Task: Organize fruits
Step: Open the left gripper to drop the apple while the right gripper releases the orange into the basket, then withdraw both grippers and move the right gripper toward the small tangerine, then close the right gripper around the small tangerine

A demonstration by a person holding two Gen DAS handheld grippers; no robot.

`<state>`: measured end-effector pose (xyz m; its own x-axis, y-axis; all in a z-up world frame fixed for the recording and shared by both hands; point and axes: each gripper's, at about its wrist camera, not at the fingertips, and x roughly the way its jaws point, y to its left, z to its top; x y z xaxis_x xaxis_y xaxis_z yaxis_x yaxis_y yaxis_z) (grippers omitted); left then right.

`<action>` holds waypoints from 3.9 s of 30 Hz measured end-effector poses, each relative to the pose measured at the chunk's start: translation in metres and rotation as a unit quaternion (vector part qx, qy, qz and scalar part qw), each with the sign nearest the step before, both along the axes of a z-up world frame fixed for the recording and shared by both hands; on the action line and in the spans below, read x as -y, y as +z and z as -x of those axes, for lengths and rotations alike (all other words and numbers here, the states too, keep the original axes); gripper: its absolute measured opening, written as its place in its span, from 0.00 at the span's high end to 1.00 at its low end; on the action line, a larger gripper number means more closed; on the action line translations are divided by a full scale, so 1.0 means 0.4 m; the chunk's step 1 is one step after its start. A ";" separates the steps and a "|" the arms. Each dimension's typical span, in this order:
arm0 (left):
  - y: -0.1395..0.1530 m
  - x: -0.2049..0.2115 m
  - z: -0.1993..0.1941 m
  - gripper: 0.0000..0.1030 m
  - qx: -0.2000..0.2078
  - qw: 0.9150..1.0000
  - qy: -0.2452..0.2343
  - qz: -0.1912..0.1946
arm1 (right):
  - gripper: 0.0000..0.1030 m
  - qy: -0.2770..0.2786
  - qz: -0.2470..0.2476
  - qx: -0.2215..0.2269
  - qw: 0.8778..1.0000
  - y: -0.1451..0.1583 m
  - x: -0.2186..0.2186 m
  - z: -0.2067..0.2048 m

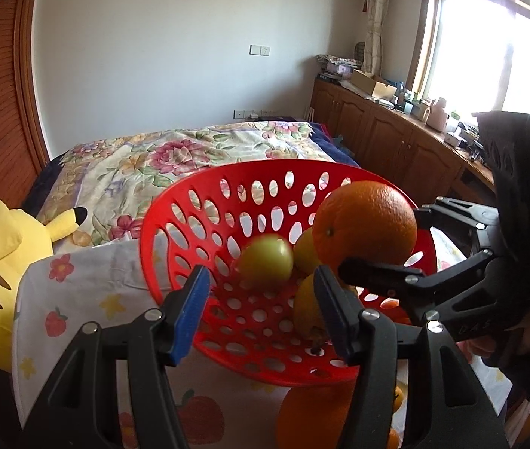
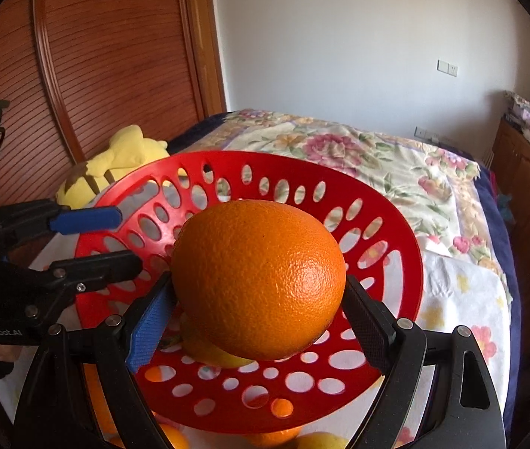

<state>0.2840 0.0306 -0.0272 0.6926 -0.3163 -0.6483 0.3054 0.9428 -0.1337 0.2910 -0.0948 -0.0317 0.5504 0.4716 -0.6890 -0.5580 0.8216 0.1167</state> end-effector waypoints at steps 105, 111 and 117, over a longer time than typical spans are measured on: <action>-0.092 0.077 0.225 0.34 -0.042 0.999 0.006 -0.008 | 0.34 -0.171 -0.006 -0.033 0.985 -0.152 0.462 0.358; -0.092 0.078 0.225 0.33 -0.042 0.999 0.007 -0.008 | 0.51 -0.160 0.011 -0.050 0.986 -0.167 0.445 0.351; -0.091 0.079 0.224 0.33 -0.043 0.999 0.007 -0.008 | 0.55 -0.150 0.006 -0.047 0.987 -0.164 0.431 0.355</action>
